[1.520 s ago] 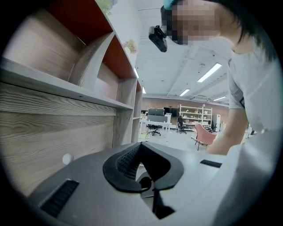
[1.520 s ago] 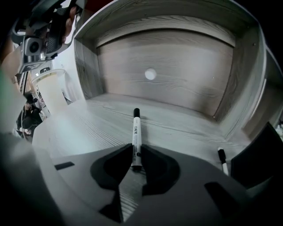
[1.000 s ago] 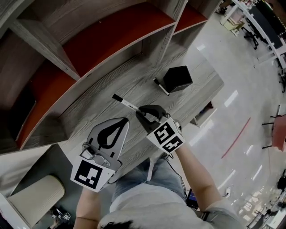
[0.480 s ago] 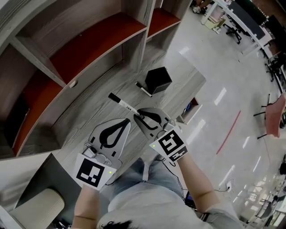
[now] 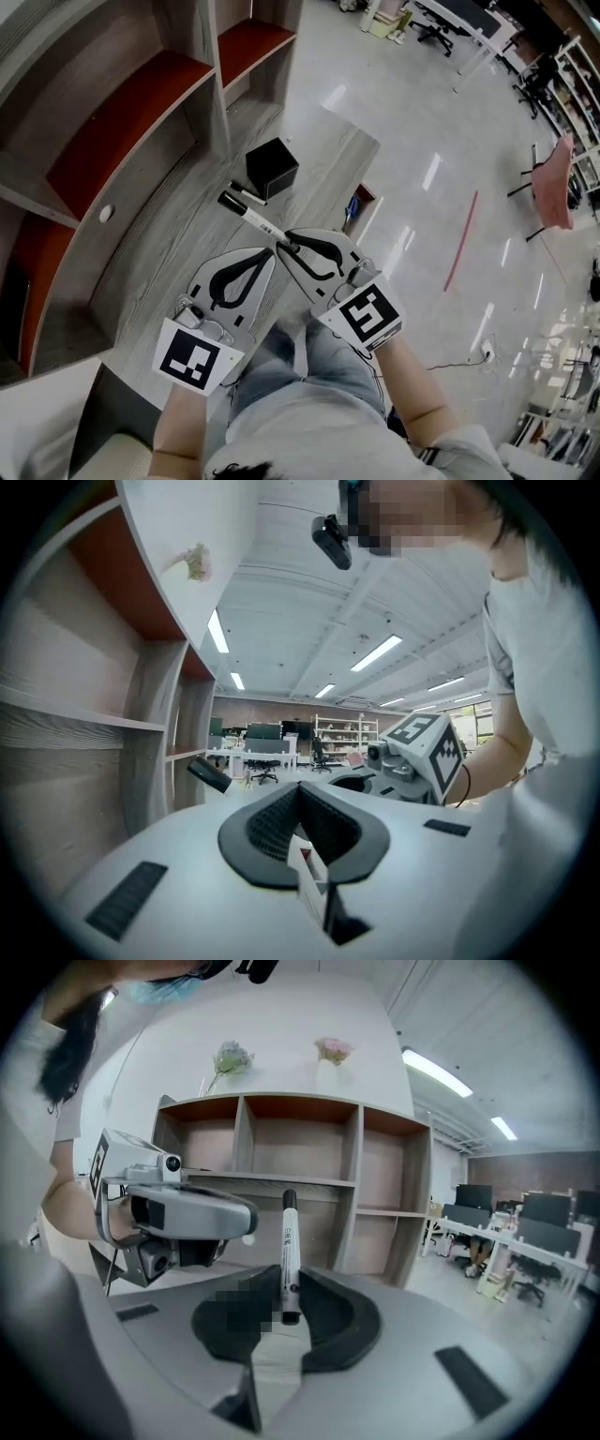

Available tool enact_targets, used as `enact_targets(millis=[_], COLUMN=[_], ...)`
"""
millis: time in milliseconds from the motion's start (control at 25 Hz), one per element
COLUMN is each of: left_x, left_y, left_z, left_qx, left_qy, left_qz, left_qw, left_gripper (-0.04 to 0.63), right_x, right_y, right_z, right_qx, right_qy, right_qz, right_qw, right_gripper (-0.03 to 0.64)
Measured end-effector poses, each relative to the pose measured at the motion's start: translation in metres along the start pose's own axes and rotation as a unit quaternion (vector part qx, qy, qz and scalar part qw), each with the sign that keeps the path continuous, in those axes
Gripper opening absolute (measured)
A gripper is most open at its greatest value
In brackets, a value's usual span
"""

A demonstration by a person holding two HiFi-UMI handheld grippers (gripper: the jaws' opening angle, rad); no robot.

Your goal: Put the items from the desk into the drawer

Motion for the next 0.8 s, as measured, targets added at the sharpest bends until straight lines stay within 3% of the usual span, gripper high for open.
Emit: enact_targets(millis=[440, 800], left_x=[0.105, 0.192], left_y=[0.044, 0.088], left_z=[-0.010, -0.019], left_qx=[0.005, 0.016], left_qy=[-0.008, -0.003], left_qz=[0.060, 0.091], left_qw=[0.9982, 0.9957], left_gripper=[0.009, 0.008], right_x=[-0.073, -0.118], right_y=[0.077, 0.150], right_z=[0.045, 0.086], right_qx=[0.053, 0.071], right_qy=[-0.005, -0.018], right_qz=[0.063, 0.074], right_qw=[0.997, 0.995], right_gripper=[0.072, 0.072])
Point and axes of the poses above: the fingertips, and each gripper's own axes: x forward along the fingers, y to its right, z out of its underside, the point moved 10 cm from there along -x, backward along the fingers, and after that the axes turned 1 degree about x, right-handed, at the moved point
